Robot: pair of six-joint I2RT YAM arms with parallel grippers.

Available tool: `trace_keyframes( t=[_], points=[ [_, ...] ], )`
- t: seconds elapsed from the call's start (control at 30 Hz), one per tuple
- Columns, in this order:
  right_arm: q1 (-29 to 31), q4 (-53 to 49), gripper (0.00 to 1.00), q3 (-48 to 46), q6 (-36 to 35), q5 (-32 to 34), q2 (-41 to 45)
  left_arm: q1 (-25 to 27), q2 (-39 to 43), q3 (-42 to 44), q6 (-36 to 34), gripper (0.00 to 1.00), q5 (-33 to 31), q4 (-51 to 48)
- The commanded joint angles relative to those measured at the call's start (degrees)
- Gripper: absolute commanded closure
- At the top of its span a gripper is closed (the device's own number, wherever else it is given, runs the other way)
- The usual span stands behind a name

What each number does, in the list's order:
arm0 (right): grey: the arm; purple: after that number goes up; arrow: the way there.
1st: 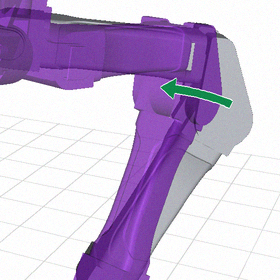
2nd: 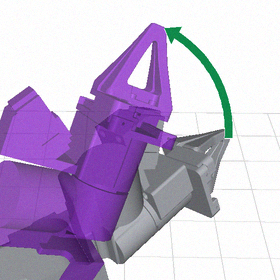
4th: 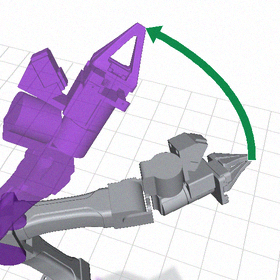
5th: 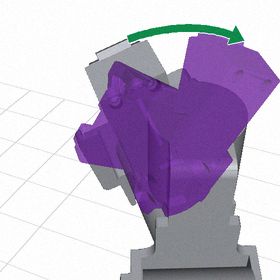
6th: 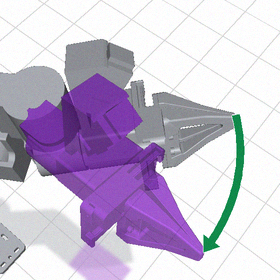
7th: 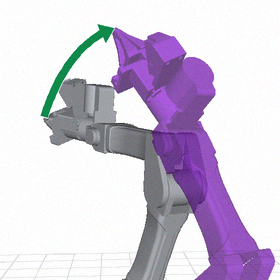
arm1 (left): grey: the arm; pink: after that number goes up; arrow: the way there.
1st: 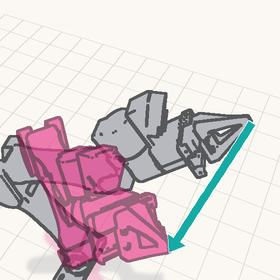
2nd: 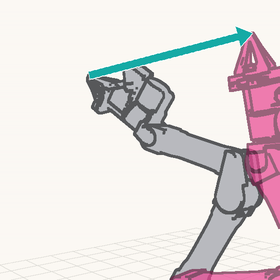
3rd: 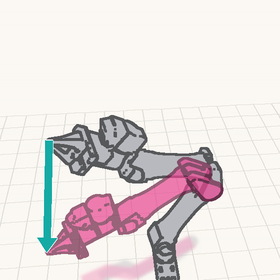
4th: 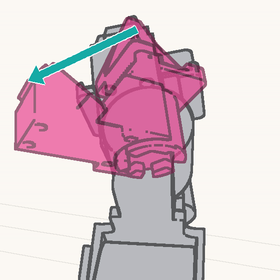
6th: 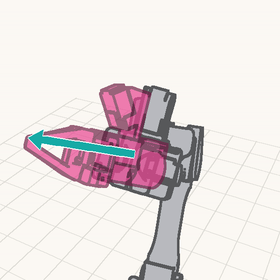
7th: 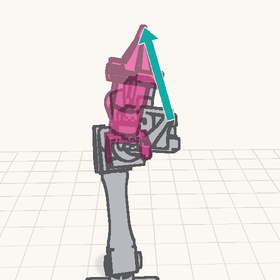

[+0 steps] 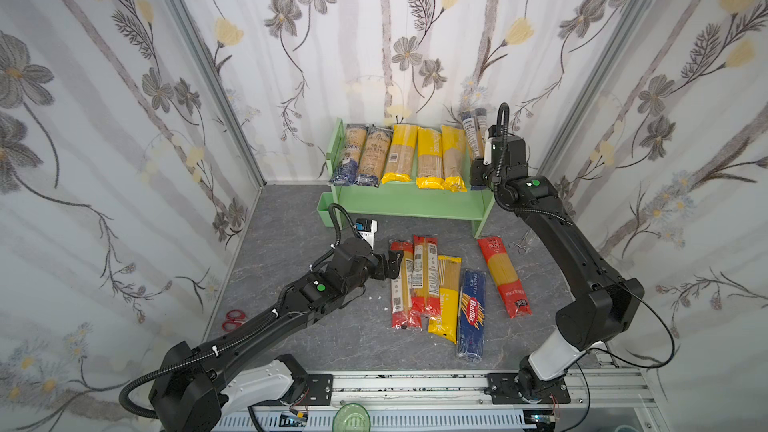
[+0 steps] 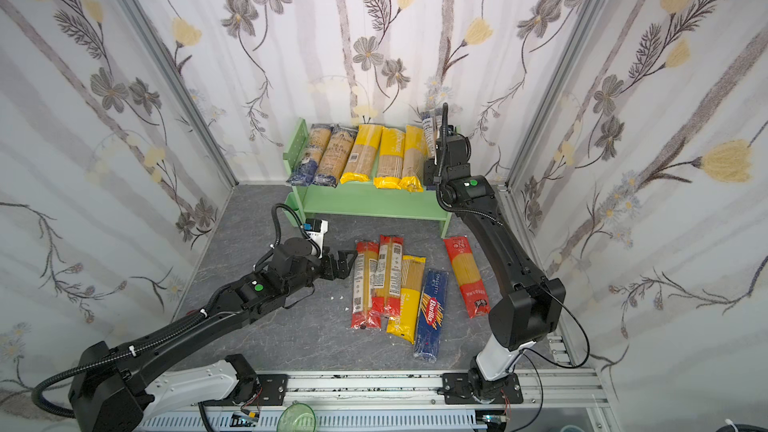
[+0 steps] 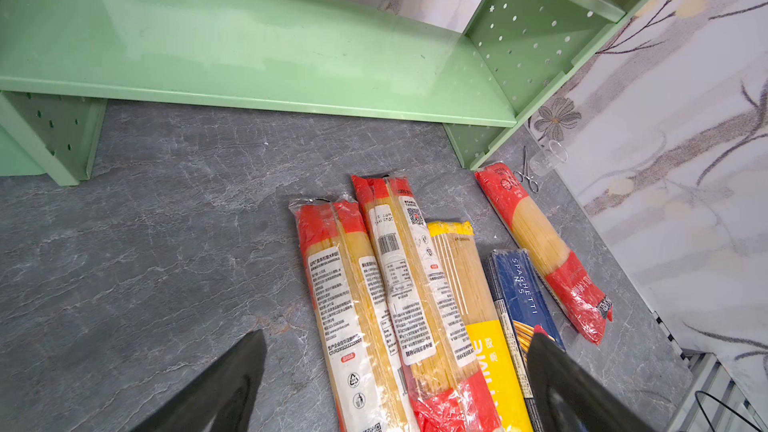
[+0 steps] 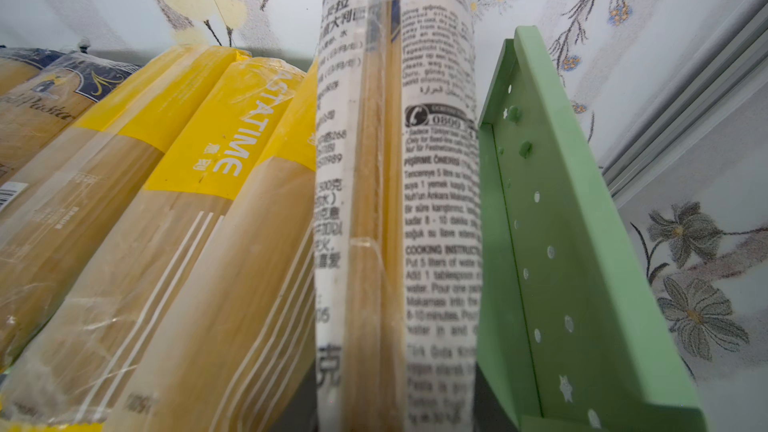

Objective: Place and organize the pasta boxes and bags onto the shelf
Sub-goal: 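Lift the Ankara pack with the right gripper onto the top shelf beside the PASTATIME packs, then open the right gripper and draw it back down toward the table packs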

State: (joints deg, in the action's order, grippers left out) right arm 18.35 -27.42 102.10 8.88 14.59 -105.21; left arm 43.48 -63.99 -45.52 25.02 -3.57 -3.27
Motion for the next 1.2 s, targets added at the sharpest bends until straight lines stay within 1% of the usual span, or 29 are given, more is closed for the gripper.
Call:
trace_keyframes(
  t=[0.0,0.03,0.07,0.1,0.17,0.27,0.33,0.57,0.63,0.77,0.87,0.97,1.03,1.07,1.17],
  points=[
    [-0.18,7.24,0.65,2.55,-0.19,3.11,-1.51,-0.34,0.16,-0.22,-0.23,0.00,0.85,1.65],
    [-0.16,6.94,0.63,3.11,-0.18,3.52,-2.12,-0.37,0.26,-0.17,-0.25,0.00,0.87,1.69],
    [-0.23,6.70,0.56,3.64,-0.18,4.08,-2.65,-0.50,0.34,-0.04,-0.14,0.00,0.90,1.69],
    [-0.29,6.55,0.52,3.99,-0.20,4.43,-3.08,-0.49,0.39,-0.06,-0.21,0.00,0.92,1.69],
    [-0.40,6.03,0.49,4.81,-0.44,5.07,-3.90,-0.54,0.66,0.06,-0.14,0.00,0.87,1.69],
    [-0.44,5.06,0.37,5.47,-0.48,5.47,-4.22,-0.58,1.18,0.26,0.07,0.00,1.11,1.60],
    [-0.46,4.44,0.34,5.44,-0.35,5.30,-3.71,-0.62,1.66,0.49,0.26,0.00,1.24,1.60],
    [1.21,0.97,0.32,5.17,-0.36,5.08,1.39,-0.57,3.34,2.17,1.94,0.00,2.04,1.60],
    [2.11,0.05,0.26,4.21,-0.26,5.09,3.50,-0.62,3.34,2.88,3.10,0.00,2.54,1.60],
    [5.06,0.98,0.24,-2.03,-0.14,5.20,10.34,-0.55,3.67,5.13,5.60,0.00,4.03,1.67],
    [7.32,1.64,0.22,-8.42,0.92,5.14,17.13,-0.44,3.80,7.39,6.51,0.00,3.69,1.69],
    [9.41,2.67,0.11,-15.61,2.54,4.97,23.61,-0.34,3.28,9.77,8.24,0.00,3.86,1.66],
    [10.30,2.74,0.03,-19.81,3.92,4.16,27.35,0.42,2.91,11.02,9.13,0.00,3.76,1.69],
    [10.84,2.46,0.00,-22.18,4.77,3.70,29.32,1.24,2.80,11.72,9.77,0.00,3.28,1.68],
    [12.13,0.75,0.00,-28.18,6.30,3.05,34.38,4.15,2.35,13.13,10.82,0.00,0.65,1.78]
  ],
)
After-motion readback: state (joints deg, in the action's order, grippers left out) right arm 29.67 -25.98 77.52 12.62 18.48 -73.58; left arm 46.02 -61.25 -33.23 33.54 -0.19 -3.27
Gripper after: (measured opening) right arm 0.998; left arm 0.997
